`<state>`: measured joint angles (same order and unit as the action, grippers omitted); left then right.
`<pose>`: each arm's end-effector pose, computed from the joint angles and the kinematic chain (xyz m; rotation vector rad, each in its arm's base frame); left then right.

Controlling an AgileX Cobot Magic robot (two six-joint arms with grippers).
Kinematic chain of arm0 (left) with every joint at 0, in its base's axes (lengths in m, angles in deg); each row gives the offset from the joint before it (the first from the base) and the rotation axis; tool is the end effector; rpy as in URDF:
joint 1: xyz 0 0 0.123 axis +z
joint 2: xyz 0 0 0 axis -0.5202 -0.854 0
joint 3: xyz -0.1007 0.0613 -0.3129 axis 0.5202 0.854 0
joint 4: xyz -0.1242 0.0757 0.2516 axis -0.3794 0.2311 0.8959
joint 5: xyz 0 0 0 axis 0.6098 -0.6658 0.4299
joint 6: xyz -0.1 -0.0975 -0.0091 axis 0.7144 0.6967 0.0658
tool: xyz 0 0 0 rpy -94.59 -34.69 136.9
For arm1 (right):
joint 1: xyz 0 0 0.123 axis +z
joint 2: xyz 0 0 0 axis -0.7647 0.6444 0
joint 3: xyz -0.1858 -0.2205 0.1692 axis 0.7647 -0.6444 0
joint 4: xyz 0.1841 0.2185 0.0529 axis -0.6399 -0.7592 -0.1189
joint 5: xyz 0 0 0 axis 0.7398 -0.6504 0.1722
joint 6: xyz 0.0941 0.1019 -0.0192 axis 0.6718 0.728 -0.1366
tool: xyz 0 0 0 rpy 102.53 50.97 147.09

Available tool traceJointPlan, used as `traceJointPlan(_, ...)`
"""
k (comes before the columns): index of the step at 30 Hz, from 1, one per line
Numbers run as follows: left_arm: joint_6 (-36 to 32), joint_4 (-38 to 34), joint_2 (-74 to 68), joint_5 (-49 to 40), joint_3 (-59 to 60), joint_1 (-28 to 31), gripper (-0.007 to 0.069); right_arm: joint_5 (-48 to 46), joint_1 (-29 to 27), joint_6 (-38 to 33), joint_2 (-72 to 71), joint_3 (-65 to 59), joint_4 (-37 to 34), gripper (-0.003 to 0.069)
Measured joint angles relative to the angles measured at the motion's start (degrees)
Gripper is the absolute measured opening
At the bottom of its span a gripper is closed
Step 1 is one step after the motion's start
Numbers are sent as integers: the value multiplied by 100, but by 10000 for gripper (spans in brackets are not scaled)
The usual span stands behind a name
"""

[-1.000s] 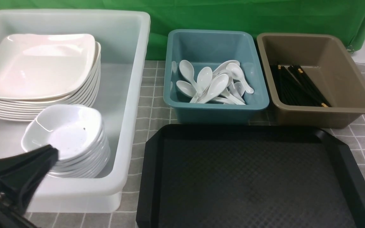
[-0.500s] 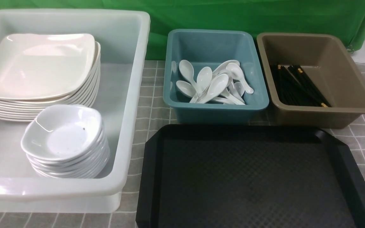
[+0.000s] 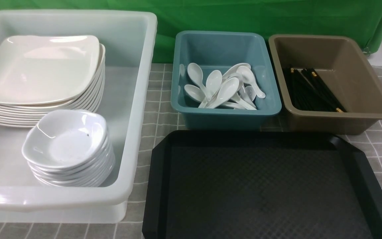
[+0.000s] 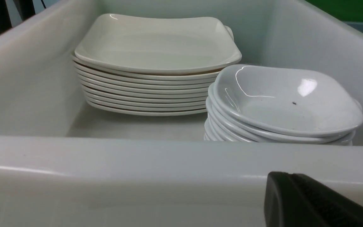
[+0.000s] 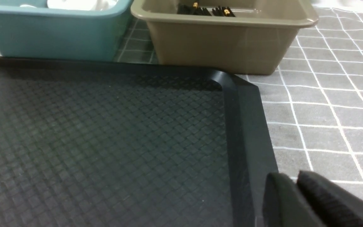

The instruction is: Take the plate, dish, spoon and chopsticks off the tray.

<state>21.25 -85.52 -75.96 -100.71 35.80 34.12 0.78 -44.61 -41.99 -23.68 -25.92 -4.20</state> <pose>0.0938 -0.0013 0.1817 -0.0315 1.7243 -0.0172 0.0935 0.0051 0.1807 -0.0501 1.7355 0.0560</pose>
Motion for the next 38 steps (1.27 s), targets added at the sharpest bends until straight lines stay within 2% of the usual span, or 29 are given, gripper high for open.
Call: traceJointPlan(38, -75, 0, 4, 0, 0, 0, 13, 0, -7, -2, 0, 0, 0, 201)
